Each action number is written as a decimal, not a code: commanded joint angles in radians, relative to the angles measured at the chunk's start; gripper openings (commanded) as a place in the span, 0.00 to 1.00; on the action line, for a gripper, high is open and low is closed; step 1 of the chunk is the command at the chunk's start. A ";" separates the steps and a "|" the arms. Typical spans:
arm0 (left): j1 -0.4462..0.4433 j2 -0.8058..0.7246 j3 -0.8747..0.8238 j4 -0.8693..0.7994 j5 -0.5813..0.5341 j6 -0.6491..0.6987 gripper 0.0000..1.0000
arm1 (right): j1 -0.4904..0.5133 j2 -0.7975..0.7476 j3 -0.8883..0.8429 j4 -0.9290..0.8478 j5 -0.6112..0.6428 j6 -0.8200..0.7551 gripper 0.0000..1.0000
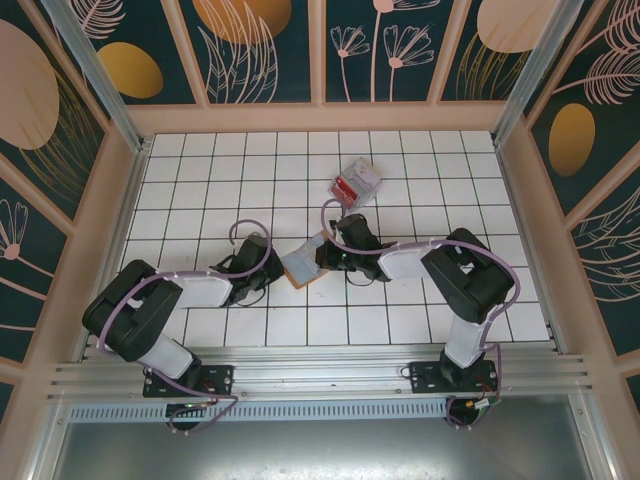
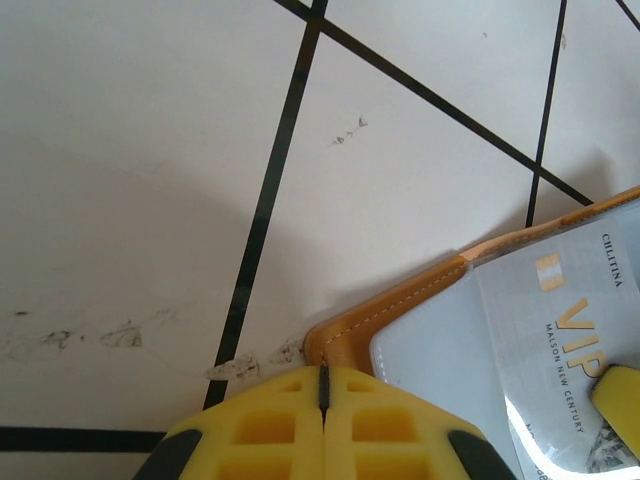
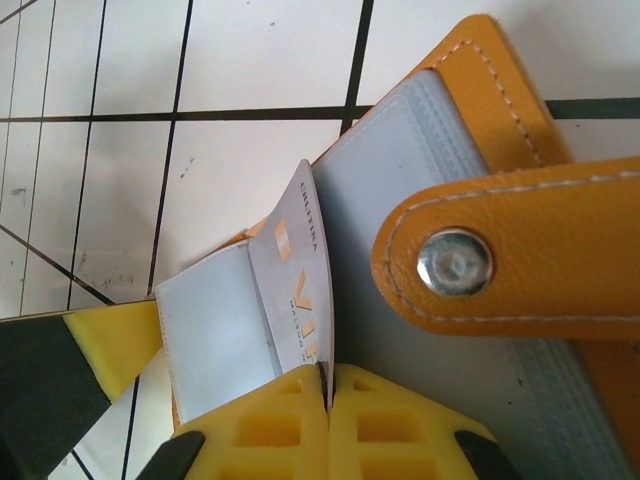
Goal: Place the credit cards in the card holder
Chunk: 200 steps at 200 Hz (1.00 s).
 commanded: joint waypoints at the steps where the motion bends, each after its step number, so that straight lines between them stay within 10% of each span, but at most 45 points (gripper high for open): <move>1: 0.003 0.100 -0.012 -0.090 0.021 0.016 0.00 | 0.025 0.026 -0.024 -0.151 -0.075 -0.047 0.02; 200: 0.003 0.084 -0.017 -0.087 0.019 0.012 0.00 | 0.008 -0.072 -0.113 -0.110 -0.252 -0.020 0.02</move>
